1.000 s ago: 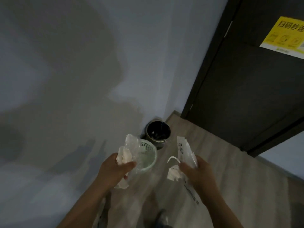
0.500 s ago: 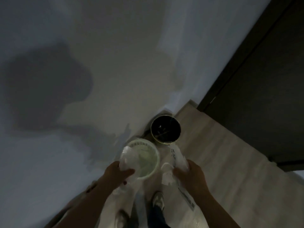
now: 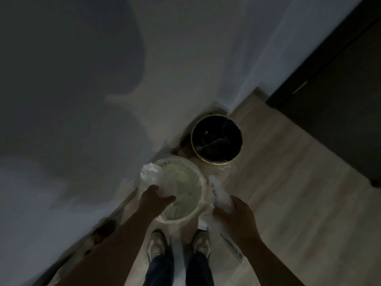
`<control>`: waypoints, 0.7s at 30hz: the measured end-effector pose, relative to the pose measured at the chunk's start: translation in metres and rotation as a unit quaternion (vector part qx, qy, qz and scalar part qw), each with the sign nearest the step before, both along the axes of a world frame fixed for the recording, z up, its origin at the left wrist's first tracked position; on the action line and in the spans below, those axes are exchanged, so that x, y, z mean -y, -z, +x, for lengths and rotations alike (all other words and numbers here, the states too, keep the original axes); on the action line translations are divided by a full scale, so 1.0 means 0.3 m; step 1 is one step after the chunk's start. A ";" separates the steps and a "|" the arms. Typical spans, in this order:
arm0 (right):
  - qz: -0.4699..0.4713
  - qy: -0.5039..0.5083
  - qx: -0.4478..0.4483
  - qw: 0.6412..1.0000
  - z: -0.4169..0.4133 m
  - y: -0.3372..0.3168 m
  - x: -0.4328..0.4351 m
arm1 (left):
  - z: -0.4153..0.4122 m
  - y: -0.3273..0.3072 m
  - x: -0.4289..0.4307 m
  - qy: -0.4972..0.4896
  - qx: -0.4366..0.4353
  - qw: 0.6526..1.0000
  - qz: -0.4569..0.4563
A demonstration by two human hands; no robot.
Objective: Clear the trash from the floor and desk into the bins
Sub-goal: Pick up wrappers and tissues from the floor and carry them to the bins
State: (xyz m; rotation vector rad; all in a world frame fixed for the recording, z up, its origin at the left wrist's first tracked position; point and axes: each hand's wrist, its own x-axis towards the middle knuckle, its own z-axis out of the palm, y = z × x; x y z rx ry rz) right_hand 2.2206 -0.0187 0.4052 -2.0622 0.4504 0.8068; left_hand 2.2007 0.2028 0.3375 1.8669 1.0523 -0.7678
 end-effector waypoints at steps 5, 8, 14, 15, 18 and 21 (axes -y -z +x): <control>-0.011 -0.026 -0.020 0.999 0.018 0.163 -0.029 | 0.046 0.113 -0.018 0.045 -0.025 0.999 -0.011; -0.019 -0.039 -0.027 0.999 0.033 0.243 -0.054 | 0.051 0.152 -0.035 0.098 -0.043 0.994 0.007; -0.069 -0.074 -0.042 0.994 0.058 0.359 -0.128 | 0.001 0.201 -0.086 0.143 -0.048 0.988 0.023; -0.080 -0.086 -0.043 0.992 0.065 0.373 -0.150 | -0.009 0.203 -0.095 0.154 -0.050 0.987 0.024; -0.100 -0.111 -0.056 0.987 0.090 0.407 -0.232 | -0.034 0.207 -0.127 0.193 -0.052 0.979 0.032; -0.105 -0.131 -0.081 0.982 0.110 0.432 -0.317 | -0.045 0.199 -0.163 0.228 -0.053 0.971 0.043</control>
